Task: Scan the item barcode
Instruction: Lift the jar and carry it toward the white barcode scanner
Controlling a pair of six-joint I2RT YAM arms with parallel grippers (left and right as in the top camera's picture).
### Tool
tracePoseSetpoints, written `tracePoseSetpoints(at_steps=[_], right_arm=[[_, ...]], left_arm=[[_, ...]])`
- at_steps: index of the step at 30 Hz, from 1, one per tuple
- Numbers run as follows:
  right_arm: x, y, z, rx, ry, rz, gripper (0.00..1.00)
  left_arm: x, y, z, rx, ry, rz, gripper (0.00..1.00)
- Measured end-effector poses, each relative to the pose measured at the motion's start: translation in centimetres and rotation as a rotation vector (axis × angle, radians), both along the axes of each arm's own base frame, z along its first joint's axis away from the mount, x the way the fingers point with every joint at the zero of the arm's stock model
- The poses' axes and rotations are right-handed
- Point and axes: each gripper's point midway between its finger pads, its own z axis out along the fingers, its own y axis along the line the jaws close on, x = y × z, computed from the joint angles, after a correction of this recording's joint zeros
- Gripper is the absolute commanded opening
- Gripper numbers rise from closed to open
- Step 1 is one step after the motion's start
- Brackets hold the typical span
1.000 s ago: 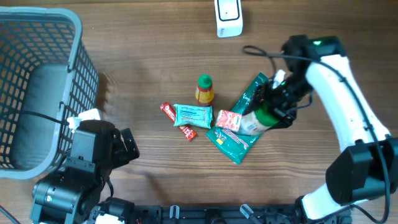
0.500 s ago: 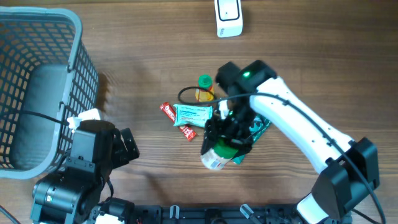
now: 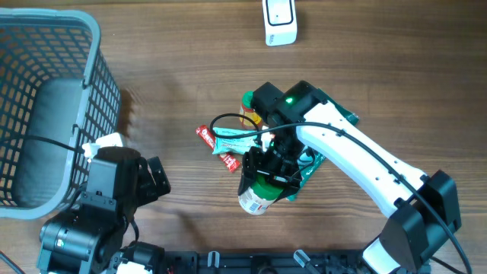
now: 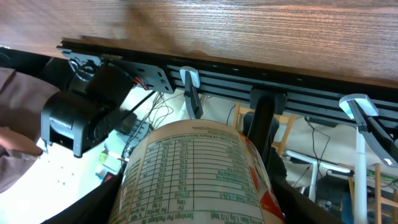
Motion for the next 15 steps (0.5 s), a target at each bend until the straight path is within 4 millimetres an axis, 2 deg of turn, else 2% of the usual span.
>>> tracePoseSetpoints(at_steps=[4, 7, 11, 15], right_arm=[[-0.6, -0.5, 0.3, -0.018, 0.022, 0.004, 0.66], [-1.4, -1.4, 1.4, -0.028, 0.011, 0.007, 0.66], [-2.1, -2.8, 3.9, -0.001, -0.1, -0.011, 0.66], [-1.9, -5.5, 6.0, -0.047, -0.27, -0.099, 0.67]], left_arm=[[0.0, 0.0, 0.0, 0.0, 0.0, 0.0, 1.0], [0.0, 0.0, 0.0, 0.0, 0.0, 0.0, 1.0], [0.0, 0.0, 0.0, 0.0, 0.0, 0.0, 1.0], [0.0, 0.0, 0.0, 0.0, 0.0, 0.0, 1.0]])
